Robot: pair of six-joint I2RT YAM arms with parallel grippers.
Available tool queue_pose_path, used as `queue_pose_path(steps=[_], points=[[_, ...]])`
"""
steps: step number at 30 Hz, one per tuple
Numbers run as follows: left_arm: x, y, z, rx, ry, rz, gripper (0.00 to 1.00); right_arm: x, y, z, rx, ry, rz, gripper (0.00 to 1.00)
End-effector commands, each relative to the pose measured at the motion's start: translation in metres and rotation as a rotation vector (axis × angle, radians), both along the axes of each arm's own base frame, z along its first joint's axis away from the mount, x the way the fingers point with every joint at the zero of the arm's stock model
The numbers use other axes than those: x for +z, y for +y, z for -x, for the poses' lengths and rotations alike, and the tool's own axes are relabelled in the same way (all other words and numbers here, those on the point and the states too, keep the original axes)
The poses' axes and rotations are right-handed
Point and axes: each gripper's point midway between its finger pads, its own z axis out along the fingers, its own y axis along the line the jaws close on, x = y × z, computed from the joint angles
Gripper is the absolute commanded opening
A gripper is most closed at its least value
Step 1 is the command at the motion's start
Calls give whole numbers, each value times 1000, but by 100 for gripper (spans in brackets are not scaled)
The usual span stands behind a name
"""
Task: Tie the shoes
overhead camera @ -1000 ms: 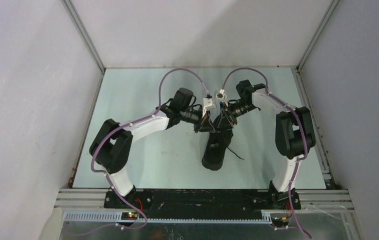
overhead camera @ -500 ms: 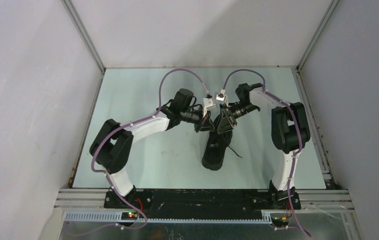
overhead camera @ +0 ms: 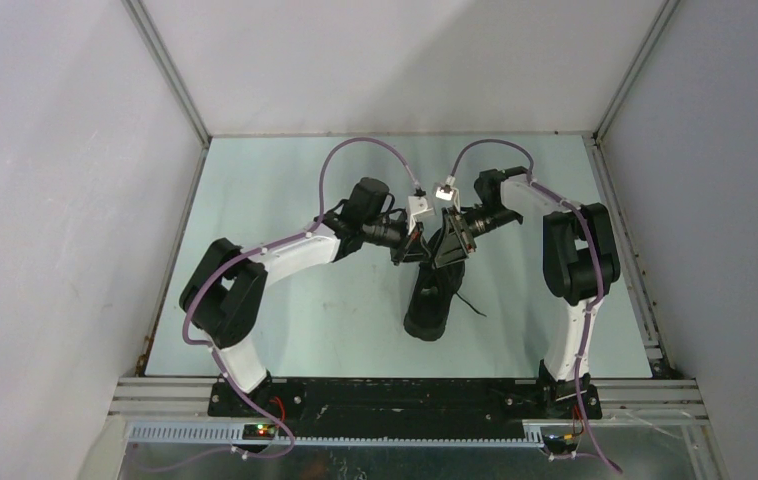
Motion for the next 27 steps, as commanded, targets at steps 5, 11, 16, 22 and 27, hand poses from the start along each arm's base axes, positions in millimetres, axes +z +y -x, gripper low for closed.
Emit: queue_pose_path(steps=[5, 11, 16, 22, 27], points=[[28, -7, 7, -27, -14, 86, 0, 8, 9, -6, -21, 5, -39, 28], [26, -6, 7, -27, -12, 80, 0, 11, 5, -14, -51, 15, -54, 8], [23, -3, 9, -34, -23, 62, 5, 15, -6, -22, -93, 22, -63, 1], [23, -2, 7, -23, -22, 48, 27, 14, -14, -32, -150, 4, -39, 0], [25, -1, -3, 37, -41, 39, 50, 14, -12, -27, -149, 6, -20, 0]])
